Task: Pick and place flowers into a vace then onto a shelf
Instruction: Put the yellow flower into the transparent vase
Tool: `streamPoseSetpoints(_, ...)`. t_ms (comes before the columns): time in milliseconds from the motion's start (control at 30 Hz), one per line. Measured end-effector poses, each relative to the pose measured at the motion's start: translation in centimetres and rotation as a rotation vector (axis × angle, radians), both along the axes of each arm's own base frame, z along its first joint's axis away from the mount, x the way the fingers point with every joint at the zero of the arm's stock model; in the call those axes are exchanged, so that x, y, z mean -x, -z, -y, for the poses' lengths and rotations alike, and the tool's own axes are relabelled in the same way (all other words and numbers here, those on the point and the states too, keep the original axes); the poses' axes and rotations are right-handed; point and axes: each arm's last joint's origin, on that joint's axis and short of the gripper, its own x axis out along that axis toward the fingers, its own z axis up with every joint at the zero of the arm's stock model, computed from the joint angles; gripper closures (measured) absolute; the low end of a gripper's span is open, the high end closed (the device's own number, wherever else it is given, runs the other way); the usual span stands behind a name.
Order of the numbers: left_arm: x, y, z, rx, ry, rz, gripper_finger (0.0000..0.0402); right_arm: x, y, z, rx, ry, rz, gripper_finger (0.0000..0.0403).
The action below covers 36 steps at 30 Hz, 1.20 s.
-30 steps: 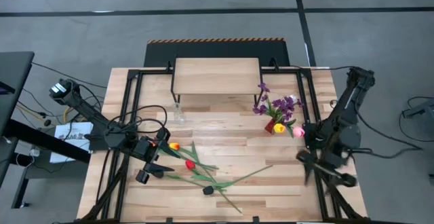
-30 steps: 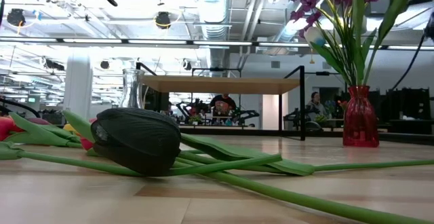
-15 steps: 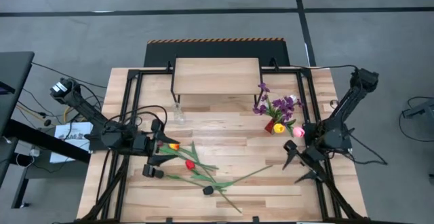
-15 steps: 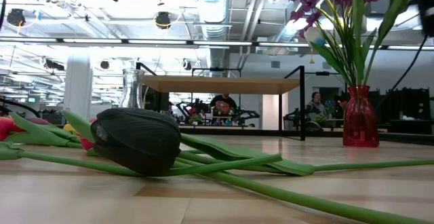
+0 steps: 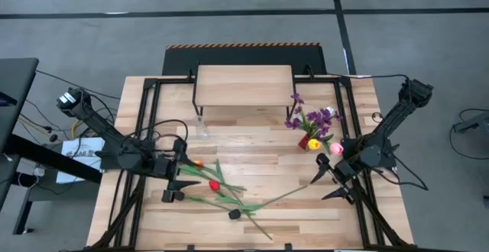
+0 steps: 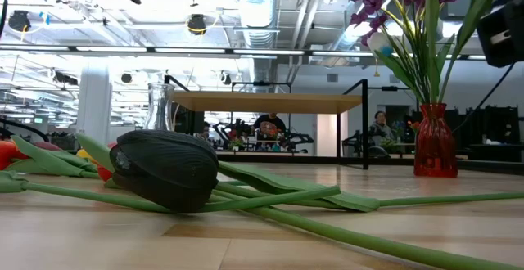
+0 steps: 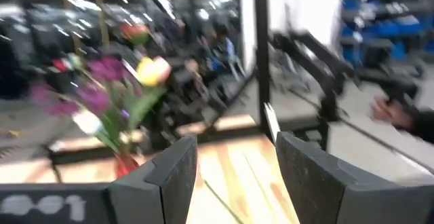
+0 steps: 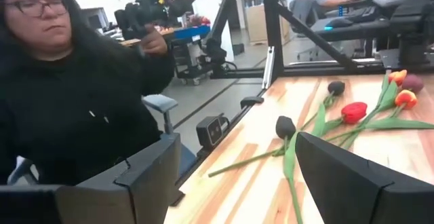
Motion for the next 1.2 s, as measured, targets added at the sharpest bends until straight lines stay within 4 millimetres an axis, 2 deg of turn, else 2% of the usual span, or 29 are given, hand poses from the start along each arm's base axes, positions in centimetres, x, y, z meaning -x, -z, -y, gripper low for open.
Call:
streamPoseSetpoints(100,0.0,0.9,0.2,-0.002,0.052,-0.082,0.0209,0.1,0.1,0.0,0.019,-0.006,0.004,0.0117)
streamPoseSetpoints(267,0.0,2.7,-0.1,0.038,0.035,-0.272,0.0209,0.1,0.1,0.0,0.029,-0.006,0.004,0.0117)
streamPoseSetpoints(467,0.5,4.3,-0.9,0.133,-0.026,-0.617,0.0209,0.1,0.1,0.0,0.006,-0.005,-0.011,0.0117)
streamPoseSetpoints(633,1.5,5.3,-2.2,0.210,-0.148,-0.879,0.0209,0.1,0.1,0.0,-0.027,-0.004,-0.033,0.0117)
streamPoseSetpoints(833,1.1,6.1,-4.1,0.224,-0.271,-0.977,0.0209,0.1,0.1,0.0,-0.028,-0.004,-0.033,0.0117)
streamPoseSetpoints(1200,-2.0,8.9,-5.6,0.162,-0.179,-1.181,0.0217,0.0,-0.6,-0.1,-0.025,-0.003,0.020,0.0117)
